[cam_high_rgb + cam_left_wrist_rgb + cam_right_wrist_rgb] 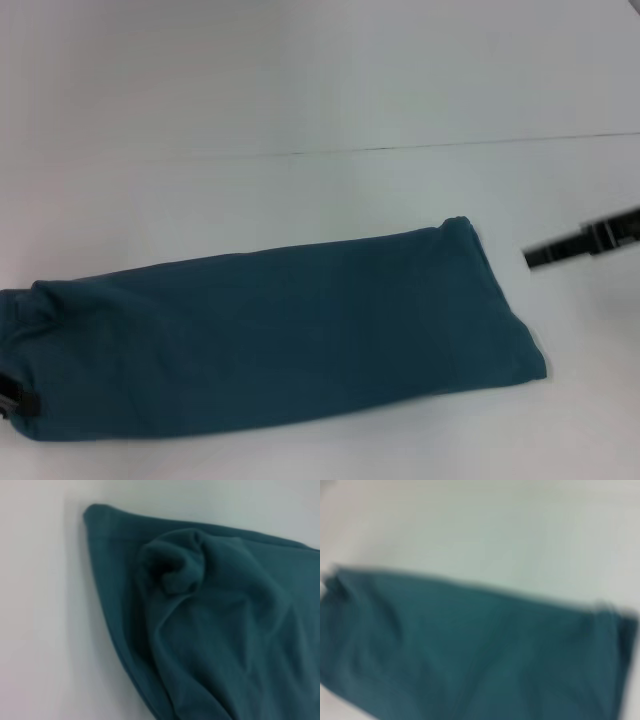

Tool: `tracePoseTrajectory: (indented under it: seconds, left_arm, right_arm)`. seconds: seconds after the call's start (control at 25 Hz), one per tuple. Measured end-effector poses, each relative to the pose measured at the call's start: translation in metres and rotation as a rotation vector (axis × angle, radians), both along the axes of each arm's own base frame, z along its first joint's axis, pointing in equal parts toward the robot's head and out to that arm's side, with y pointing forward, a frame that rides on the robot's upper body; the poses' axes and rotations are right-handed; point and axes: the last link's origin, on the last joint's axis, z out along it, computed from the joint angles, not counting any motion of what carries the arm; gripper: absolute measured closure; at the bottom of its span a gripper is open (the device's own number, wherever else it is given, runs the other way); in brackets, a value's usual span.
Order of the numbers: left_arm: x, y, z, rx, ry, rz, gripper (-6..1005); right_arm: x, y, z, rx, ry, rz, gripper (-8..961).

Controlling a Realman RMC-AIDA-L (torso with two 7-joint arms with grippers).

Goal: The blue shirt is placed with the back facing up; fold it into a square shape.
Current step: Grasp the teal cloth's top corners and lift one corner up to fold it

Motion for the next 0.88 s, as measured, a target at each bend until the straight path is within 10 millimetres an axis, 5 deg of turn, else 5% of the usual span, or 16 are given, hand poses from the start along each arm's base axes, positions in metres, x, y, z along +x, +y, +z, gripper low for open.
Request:
tracePoseTrajectory:
  seconds: [0.24,0.52,0.88]
  left_arm:
    - [0.025,0.007,0.010,-0.013,-0.102,-0.049,869]
    - [0.069,0.028,0.025,0.001,-0.251,-0.168,869]
    - [0.122,0.061,0.039,0.067,-0.390,-0.285,868]
  right_arm:
    - [-0.017,0.005,-0.034,0.156,0.196,0.281,448]
    - [0.004,0.009,-0.105,0.273,0.335,0.460,220]
    - [0.015,0.001,-0.168,0.355,0.303,0.587,449]
